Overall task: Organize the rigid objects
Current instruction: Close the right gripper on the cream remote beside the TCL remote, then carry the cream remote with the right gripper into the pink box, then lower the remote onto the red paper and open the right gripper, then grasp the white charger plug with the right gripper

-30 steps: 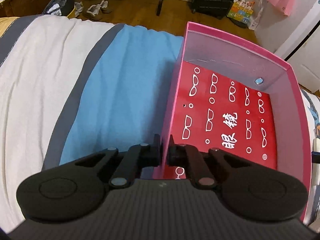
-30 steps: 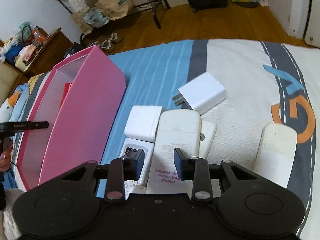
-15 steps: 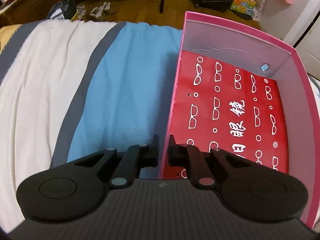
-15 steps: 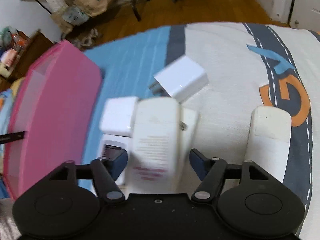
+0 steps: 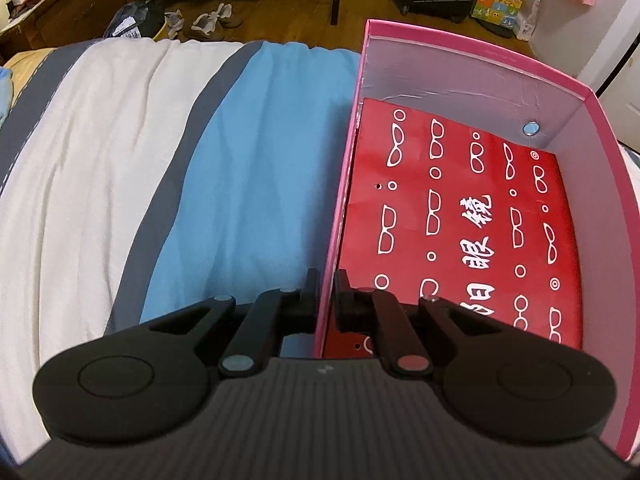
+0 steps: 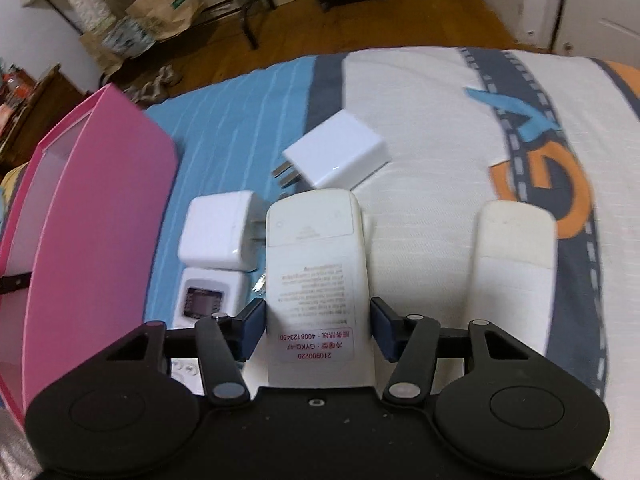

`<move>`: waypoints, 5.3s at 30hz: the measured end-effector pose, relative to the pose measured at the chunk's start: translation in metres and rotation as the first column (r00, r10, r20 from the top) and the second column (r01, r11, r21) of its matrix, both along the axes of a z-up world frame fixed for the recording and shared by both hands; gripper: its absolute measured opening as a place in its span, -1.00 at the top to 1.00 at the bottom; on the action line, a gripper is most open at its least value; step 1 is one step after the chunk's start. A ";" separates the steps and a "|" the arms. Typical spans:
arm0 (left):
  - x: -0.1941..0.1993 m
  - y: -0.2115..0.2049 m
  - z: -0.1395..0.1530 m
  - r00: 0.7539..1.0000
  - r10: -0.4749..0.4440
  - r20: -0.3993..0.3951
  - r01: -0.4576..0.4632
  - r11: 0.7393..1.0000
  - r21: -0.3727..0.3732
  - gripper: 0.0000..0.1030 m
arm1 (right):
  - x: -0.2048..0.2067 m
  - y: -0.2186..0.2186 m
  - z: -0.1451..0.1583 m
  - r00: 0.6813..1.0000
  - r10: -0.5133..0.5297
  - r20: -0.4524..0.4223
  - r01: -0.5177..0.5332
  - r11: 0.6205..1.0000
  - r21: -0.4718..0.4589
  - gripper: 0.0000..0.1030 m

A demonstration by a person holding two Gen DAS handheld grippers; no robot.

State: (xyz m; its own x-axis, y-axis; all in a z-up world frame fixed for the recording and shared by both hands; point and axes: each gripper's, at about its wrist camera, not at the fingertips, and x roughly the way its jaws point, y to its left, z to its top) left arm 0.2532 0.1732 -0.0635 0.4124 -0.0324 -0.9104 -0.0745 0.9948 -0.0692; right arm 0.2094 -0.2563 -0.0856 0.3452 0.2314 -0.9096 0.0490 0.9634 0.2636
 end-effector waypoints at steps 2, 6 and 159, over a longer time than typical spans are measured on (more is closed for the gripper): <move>0.000 0.000 0.000 1.000 -0.001 0.000 0.001 1.000 0.000 0.88 | -0.001 -0.003 -0.001 1.000 -0.004 -0.009 0.004 1.000 0.000 -0.19; -0.001 -0.002 0.000 1.000 -0.009 0.002 0.009 1.000 0.014 0.86 | 0.003 -0.002 -0.006 0.999 -0.010 -0.041 0.010 1.000 0.014 -0.24; -0.026 -0.011 0.011 0.987 -0.153 0.037 0.149 0.984 0.101 0.83 | -0.110 0.024 0.004 0.994 -0.008 -0.105 0.015 0.998 0.068 -0.19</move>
State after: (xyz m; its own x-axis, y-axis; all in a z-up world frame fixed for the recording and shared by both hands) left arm 0.2273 0.1626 -0.0524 0.4497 -0.0089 -0.8931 0.0782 0.9965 0.0294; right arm 0.0991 -0.2322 -0.0819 0.2518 0.2911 -0.9230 0.0912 0.9423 0.3221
